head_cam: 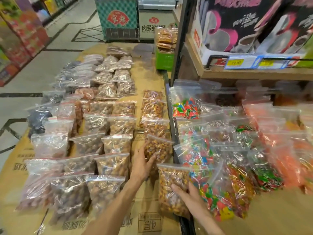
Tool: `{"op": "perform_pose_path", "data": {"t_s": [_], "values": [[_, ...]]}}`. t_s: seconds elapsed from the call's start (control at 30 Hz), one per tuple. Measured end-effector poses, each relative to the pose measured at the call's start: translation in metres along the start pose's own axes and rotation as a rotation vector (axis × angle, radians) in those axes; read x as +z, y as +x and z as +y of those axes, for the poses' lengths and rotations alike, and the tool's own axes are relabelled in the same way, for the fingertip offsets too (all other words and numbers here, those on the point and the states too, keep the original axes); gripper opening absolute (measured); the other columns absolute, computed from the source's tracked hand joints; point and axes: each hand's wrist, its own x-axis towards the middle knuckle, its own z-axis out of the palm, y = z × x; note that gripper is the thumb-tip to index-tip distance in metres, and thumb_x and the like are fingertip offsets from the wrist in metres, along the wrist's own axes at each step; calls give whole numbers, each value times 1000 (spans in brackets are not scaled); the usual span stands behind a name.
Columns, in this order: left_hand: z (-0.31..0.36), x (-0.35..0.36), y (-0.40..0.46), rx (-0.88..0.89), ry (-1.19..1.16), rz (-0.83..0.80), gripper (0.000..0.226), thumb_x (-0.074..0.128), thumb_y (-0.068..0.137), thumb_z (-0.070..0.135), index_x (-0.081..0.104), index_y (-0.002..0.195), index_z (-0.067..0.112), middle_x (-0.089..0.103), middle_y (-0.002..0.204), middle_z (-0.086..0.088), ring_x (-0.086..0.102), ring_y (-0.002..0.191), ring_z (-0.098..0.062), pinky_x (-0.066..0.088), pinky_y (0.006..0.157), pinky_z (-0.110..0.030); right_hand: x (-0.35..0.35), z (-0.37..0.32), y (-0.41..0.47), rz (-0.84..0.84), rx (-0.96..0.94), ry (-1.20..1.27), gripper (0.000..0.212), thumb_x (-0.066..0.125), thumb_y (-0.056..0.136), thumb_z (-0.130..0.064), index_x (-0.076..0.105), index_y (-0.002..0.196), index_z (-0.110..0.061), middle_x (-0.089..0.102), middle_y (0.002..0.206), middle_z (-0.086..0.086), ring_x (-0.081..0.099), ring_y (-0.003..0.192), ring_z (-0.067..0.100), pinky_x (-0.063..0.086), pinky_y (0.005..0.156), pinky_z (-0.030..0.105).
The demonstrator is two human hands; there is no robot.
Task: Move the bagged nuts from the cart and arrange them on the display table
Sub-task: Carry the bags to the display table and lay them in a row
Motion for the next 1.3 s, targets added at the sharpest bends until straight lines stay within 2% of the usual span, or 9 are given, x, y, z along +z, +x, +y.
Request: {"op": "perform_pose_path", "data": {"t_s": [0.13,0.27,0.43,0.5,0.6,0.77,0.93,1.2,1.3], "values": [[-9,-7,1,-145,-214,-48,69,56,94,71,43,154,40,55,153,8,53,140,-14,44,119,-48,15,-18,10,-30,-19,-3,63,79,81,-68,56,134,-44,72,128,-20,69,116,4,56,104,36],[9,-24,-4,-189,-260,-11,56,40,111,49,37,162,26,44,163,3,43,148,-18,33,123,-38,34,-40,31,-26,-103,-23,60,81,87,-54,56,141,-43,71,131,-18,67,123,7,53,112,45],[16,-29,-18,-203,-330,-13,58,41,112,44,26,166,29,34,164,11,35,152,-18,31,127,-47,54,-39,39,89,-206,-210,82,74,96,-41,28,162,-24,33,156,-3,41,144,17,39,119,41],[10,-26,-24,-189,-348,-27,63,48,110,42,22,166,33,35,167,5,37,152,-19,33,127,-51,53,-34,39,115,-203,-216,91,75,96,-39,20,166,-21,29,164,-1,35,152,22,34,124,43],[-1,-23,-31,-125,-252,-66,73,53,104,44,16,167,35,29,171,5,30,157,-14,29,129,-49,49,-31,38,113,-192,-218,93,77,95,-37,18,167,-26,36,167,0,35,154,20,33,127,46],[6,-22,-42,-17,-39,-89,70,51,110,22,12,168,20,27,170,2,18,160,-14,16,131,-36,46,-39,38,30,-186,-282,93,73,99,-35,13,169,-23,35,168,0,34,155,22,32,127,44],[4,-24,-43,12,32,-101,71,52,109,20,13,168,19,29,171,-4,24,158,-17,20,132,-42,38,-40,42,-5,-163,-301,98,76,94,-41,12,168,-29,38,166,1,38,152,23,36,125,50],[9,-30,-67,112,165,-80,77,55,108,25,10,169,17,18,175,-1,14,161,-15,15,133,-41,42,-45,28,82,-232,-261,102,77,96,-32,6,169,-22,26,172,2,26,159,24,25,130,48],[14,-38,-74,145,214,-89,71,52,110,26,13,169,21,16,175,1,13,162,-15,11,133,-34,44,-52,25,128,-258,-235,109,80,90,-43,6,169,-27,23,174,0,27,159,24,28,129,52]]}}
